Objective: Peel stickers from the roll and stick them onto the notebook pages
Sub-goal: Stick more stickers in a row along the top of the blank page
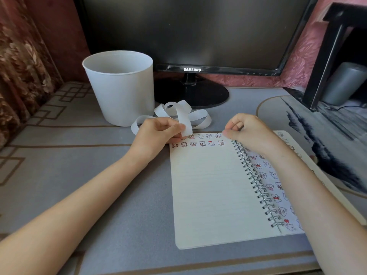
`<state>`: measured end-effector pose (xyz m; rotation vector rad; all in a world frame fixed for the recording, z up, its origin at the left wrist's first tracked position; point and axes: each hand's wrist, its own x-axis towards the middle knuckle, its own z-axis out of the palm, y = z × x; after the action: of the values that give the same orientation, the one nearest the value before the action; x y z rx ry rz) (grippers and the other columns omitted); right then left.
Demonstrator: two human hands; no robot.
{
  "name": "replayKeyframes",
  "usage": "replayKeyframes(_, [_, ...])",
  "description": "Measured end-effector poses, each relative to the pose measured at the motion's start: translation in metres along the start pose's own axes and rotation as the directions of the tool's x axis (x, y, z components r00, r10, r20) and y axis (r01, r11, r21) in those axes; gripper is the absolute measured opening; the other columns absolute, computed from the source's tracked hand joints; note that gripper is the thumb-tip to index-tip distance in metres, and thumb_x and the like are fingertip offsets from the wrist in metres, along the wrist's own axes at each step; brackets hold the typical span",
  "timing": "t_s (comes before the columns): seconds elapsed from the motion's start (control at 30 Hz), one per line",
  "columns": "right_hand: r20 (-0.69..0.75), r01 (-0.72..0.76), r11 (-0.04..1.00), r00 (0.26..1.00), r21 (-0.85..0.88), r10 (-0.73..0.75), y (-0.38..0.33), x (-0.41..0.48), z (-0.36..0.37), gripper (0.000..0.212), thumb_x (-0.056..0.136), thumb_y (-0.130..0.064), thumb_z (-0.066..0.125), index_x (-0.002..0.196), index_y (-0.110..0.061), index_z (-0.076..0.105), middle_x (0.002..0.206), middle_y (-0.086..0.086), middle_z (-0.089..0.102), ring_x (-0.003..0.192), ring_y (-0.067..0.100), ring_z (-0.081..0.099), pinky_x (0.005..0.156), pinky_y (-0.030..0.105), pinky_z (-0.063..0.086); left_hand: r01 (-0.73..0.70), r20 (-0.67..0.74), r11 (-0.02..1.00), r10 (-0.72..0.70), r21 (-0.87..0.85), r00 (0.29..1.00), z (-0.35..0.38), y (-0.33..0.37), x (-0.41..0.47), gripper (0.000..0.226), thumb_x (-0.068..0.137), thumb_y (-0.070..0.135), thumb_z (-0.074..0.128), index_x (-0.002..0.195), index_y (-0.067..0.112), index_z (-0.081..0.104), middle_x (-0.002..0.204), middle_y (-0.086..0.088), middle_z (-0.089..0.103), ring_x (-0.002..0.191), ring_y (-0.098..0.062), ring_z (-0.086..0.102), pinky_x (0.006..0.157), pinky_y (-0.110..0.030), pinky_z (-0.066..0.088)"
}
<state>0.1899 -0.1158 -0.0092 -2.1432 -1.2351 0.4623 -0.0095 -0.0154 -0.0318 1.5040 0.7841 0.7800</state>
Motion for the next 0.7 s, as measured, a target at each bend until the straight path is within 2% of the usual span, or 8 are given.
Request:
replayKeyframes(0.07, [-0.010, -0.008, 0.999, 1.000, 0.033, 0.009, -0.0011, -0.0004, 0.0003, 0.013, 0.082, -0.029, 0.071, 0.084, -0.020, 0.062, 0.076, -0.008, 0.056, 0.069, 0.009, 0.053, 0.061, 0.024, 0.039, 0.003, -0.001, 1.000, -0.003, 0.006, 1.000, -0.0001, -0.0007, 0.0006, 0.011, 0.088, 0.011, 0.064, 0.080, 0.004, 0.069, 0.088, -0.018, 0.068, 0.079, -0.017, 0.066, 0.074, -0.018, 0.056])
replayKeyframes(0.17, [0.011, -0.001, 1.000, 1.000, 0.022, 0.000, -0.0028, -0.0031, 0.0005, 0.025, 0.076, -0.034, 0.076, 0.089, -0.017, 0.062, 0.077, -0.008, 0.053, 0.068, 0.006, 0.049, 0.060, 0.023, 0.036, 0.007, -0.003, 1.000, -0.007, 0.009, 1.000, -0.0006, -0.0012, 0.0008, 0.011, 0.087, 0.011, 0.064, 0.081, 0.004, 0.069, 0.090, -0.020, 0.068, 0.080, -0.018, 0.066, 0.075, -0.018, 0.056])
replayKeyframes(0.3, [0.028, 0.006, 0.999, 1.000, -0.035, -0.005, -0.0021, -0.0020, 0.0002, 0.027, 0.074, -0.025, 0.080, 0.091, -0.017, 0.060, 0.077, -0.006, 0.048, 0.067, 0.008, 0.047, 0.058, 0.022, 0.034, 0.004, 0.002, 1.000, -0.004, 0.007, 1.000, -0.0009, -0.0008, 0.0005, 0.011, 0.088, 0.011, 0.064, 0.079, 0.006, 0.070, 0.086, -0.017, 0.067, 0.078, -0.016, 0.066, 0.074, -0.018, 0.056])
replayKeyframes(0.47, [0.043, 0.005, 1.000, 0.999, -0.020, -0.004, 0.0014, 0.0009, -0.0007, 0.021, 0.077, -0.018, 0.077, 0.089, -0.018, 0.059, 0.076, -0.006, 0.048, 0.065, 0.010, 0.047, 0.059, 0.023, 0.036, 0.008, -0.003, 1.000, -0.008, 0.021, 1.000, -0.0016, -0.0020, 0.0004, 0.012, 0.087, 0.012, 0.065, 0.084, 0.002, 0.071, 0.096, -0.024, 0.069, 0.083, -0.021, 0.068, 0.078, -0.022, 0.057])
replayKeyframes(0.6, [0.111, -0.025, 1.000, 0.994, 0.001, 0.025, 0.0024, -0.0007, -0.0059, 0.032, 0.071, -0.027, 0.082, 0.092, -0.020, 0.060, 0.085, -0.006, 0.049, 0.070, 0.009, 0.049, 0.064, 0.026, 0.039, 0.012, -0.006, 1.000, -0.012, 0.029, 1.000, -0.0015, -0.0015, -0.0004, 0.011, 0.087, 0.013, 0.065, 0.082, 0.005, 0.071, 0.094, -0.022, 0.070, 0.080, -0.017, 0.068, 0.077, -0.019, 0.056])
replayKeyframes(0.7, [0.134, -0.025, 1.000, 0.991, -0.015, 0.027, 0.0037, 0.0003, -0.0061, 0.032, 0.071, -0.023, 0.082, 0.091, -0.022, 0.058, 0.087, -0.005, 0.048, 0.071, 0.010, 0.048, 0.072, 0.030, 0.042, 0.021, -0.006, 0.999, -0.021, 0.028, 1.000, -0.0014, -0.0006, -0.0004, 0.011, 0.087, 0.013, 0.065, 0.081, 0.005, 0.070, 0.088, -0.018, 0.070, 0.078, -0.017, 0.068, 0.078, -0.020, 0.056])
